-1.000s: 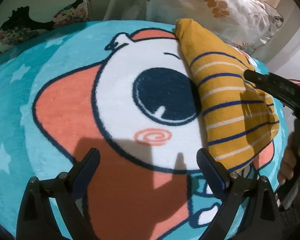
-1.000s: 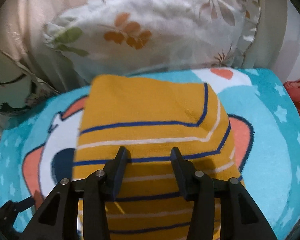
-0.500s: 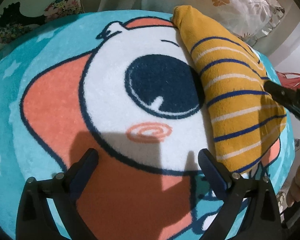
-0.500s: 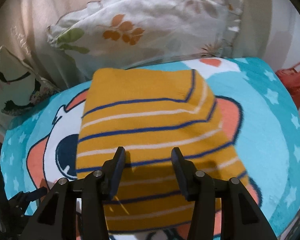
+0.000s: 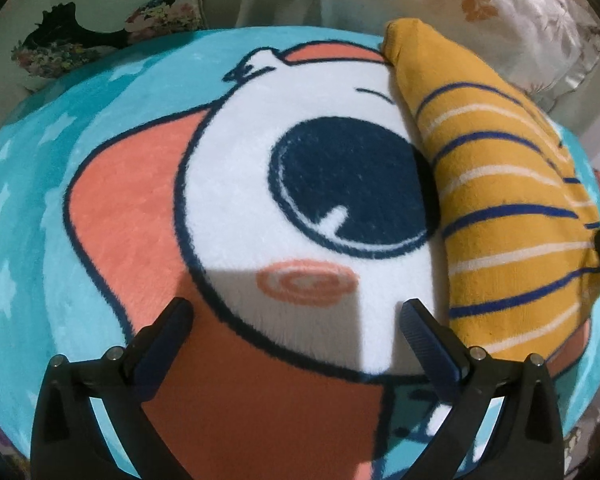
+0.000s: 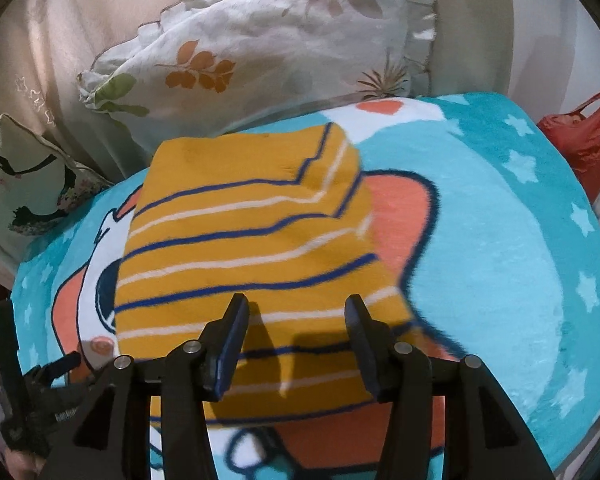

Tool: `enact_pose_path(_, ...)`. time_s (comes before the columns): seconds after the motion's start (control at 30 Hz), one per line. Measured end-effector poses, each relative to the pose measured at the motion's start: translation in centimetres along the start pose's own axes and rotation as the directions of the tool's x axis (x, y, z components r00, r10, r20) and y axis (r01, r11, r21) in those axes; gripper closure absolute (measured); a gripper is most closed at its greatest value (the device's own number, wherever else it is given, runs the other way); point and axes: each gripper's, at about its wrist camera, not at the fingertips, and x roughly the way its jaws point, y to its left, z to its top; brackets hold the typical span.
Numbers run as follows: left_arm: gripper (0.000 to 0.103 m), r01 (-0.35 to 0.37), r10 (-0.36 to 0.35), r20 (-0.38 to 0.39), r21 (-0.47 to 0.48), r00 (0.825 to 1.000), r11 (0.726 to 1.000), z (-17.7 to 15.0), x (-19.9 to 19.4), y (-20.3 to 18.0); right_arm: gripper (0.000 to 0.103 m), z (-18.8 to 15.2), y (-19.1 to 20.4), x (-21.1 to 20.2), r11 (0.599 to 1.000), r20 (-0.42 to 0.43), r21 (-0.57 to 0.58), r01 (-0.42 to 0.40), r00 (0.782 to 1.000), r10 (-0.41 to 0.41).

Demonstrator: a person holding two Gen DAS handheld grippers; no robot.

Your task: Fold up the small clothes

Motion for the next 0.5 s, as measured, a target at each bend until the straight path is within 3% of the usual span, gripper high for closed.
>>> enact_pose_path(0.07,0.000,-0.034,0.034,-0.008,-0.001,0.999,0.999,0.0,0.2,-0.6,0.048,-0.2,-1.3,-0.4,1.000,0.000,0.014,-0.015,1.000,0.015)
enact_pose_path(0.17,0.000,-0.031,0.028,-0.056,-0.048,0.998,0.998,0.4,0.0,-0.5,0.048,-0.3,-3.2,-1.2,0.999,0.009,0.031,-0.037,0.999,0.036)
enact_pose_path(0.27,0.000,0.017,-0.018,-0.004,-0.108,1.000,0.994,0.2,-1.8,-0.2,0.048,-0.1,-4.9,-2.1,0.998,0.037,0.044,-0.045,0.998,0.043)
enact_pose_path(0.37,0.000,0.010,0.000,0.080,-0.127,0.997,0.992,-0.2,-4.3,-0.9,0.048,0.4,-5.9,-2.3,0.998,0.052,0.041,-0.057,0.997,0.055)
enact_pose_path(0.47,0.000,-0.005,0.024,0.145,-0.128,0.989,0.992,-0.7,-6.4,-1.7,0.071,0.6,-5.7,-1.4,0.995,0.031,-0.004,-0.095,0.995,0.096)
enact_pose_path(0.5,0.000,-0.011,0.033,0.167,-0.129,0.985,0.992,-0.7,-7.1,-2.0,0.074,0.5,-5.5,-0.7,0.994,0.007,-0.027,-0.103,0.995,0.103)
